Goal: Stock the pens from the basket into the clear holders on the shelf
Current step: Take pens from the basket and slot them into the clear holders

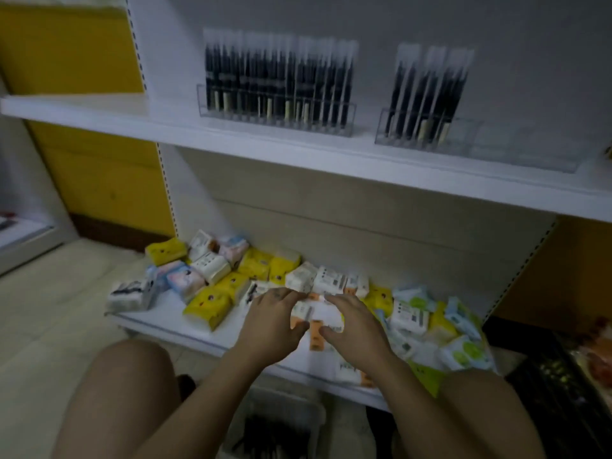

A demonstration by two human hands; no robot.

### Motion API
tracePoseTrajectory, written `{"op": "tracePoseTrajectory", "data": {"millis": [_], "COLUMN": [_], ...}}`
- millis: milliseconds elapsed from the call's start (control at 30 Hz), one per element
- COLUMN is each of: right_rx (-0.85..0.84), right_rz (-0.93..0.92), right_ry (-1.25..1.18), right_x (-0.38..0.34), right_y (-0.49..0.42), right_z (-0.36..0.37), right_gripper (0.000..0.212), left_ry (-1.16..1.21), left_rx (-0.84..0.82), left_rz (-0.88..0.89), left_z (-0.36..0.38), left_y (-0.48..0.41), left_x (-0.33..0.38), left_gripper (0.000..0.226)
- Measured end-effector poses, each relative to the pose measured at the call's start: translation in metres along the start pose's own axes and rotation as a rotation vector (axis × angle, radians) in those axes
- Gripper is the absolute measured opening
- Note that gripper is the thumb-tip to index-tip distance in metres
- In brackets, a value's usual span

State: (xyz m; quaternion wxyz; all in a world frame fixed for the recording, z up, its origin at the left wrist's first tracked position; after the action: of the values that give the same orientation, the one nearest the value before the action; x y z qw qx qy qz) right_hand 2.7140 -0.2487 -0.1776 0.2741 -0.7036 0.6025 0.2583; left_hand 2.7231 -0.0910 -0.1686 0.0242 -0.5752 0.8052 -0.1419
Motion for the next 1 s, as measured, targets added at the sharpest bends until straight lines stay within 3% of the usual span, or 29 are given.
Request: {"op": "tracePoseTrajectory", "data": {"millis": [333,533,667,833,1000], "right_rx": [-0.319,-0.519,-0.602,-0.683,-0.788], "right_rz": [0.267,0.437,0.559,0.637,0.684], "right_ry": [-0.035,-0.104,-0.130,-0.137,-0.086], "right_x": [0.077,0.116,0.140,0.171,0.195], "right_y": [0.002,0.016,0.013,0.013,0.013], "right_z": [0.117,0.169,0.189,0.224,0.263], "right_gripper": [0.062,0.034,0.046,0.037,0.041], "left_ry": [0.046,0.143,0.131,0.178,0.238], "left_rx": [-0.398,-0.683,-0.846,-0.956,-0.999], "left_rz": [-0.200,-0.325,-0.351,-0.281,-0.389], "left_z": [0.124,0.185,0.221,0.279,0.323], "left_y": [0.045,0.082,0.095,0.107,0.112], "left_x": [-0.034,-0.060,-0.079,-0.079,-0.087], "left_gripper": [0.054,0.052,0.043,0.032,0.027]}}
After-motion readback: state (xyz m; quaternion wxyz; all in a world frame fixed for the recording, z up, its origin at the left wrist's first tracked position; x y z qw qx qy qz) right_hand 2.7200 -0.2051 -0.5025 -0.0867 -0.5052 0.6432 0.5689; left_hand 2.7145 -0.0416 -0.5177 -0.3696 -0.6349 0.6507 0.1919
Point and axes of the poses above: each hand's wrist, its own y-axis away from the middle knuckle, its own z-axis out of the palm, x = y × z, the point moved 5 cm from there along -y, towards the middle knuckle, and after that the axes turned 15 degrees about -y, right-handed, at the moved point
